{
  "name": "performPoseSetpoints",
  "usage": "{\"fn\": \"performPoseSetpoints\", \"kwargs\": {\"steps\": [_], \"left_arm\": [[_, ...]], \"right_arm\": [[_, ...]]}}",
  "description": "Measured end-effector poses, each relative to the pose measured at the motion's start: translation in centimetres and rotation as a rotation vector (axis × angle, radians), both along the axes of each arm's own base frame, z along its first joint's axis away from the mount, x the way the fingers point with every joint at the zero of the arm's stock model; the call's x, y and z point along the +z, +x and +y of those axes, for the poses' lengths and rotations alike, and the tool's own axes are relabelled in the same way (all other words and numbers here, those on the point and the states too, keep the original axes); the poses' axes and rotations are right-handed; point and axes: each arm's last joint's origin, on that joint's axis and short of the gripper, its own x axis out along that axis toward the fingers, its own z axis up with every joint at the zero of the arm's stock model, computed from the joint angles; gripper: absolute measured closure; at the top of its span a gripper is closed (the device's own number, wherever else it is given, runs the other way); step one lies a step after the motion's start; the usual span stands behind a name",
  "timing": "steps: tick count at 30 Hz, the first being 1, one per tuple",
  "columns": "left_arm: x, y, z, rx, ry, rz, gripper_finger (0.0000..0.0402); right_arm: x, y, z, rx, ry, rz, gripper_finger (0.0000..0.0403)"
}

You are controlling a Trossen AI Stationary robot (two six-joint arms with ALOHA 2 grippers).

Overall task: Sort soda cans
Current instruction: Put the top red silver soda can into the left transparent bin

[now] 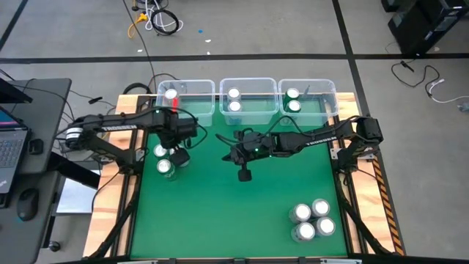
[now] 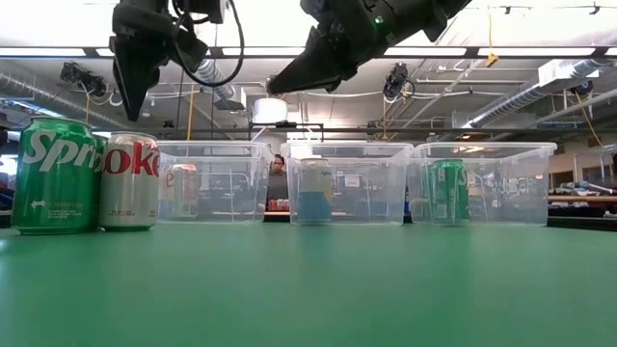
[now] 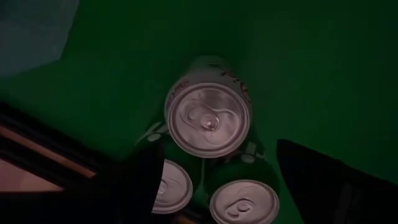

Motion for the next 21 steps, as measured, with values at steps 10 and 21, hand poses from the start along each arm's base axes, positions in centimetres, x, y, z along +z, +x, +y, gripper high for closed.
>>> {"fn": "performPoseSetpoints", "kwargs": {"steps": [10, 21], "left_arm": [[-1.2, 1.1, 0.2, -0.054, -0.008, 0.06, 0.0086], [-2.0, 1.8, 0.4, -0.101, 0.012, 0.102, 0.0086]], "right_arm": [[-0.3, -0.2, 0.0, 0.005, 0.0, 0.03, 0.0403], [-0.3, -0.2, 0.0, 0.007, 0.001, 0.03, 0.0403]]}}
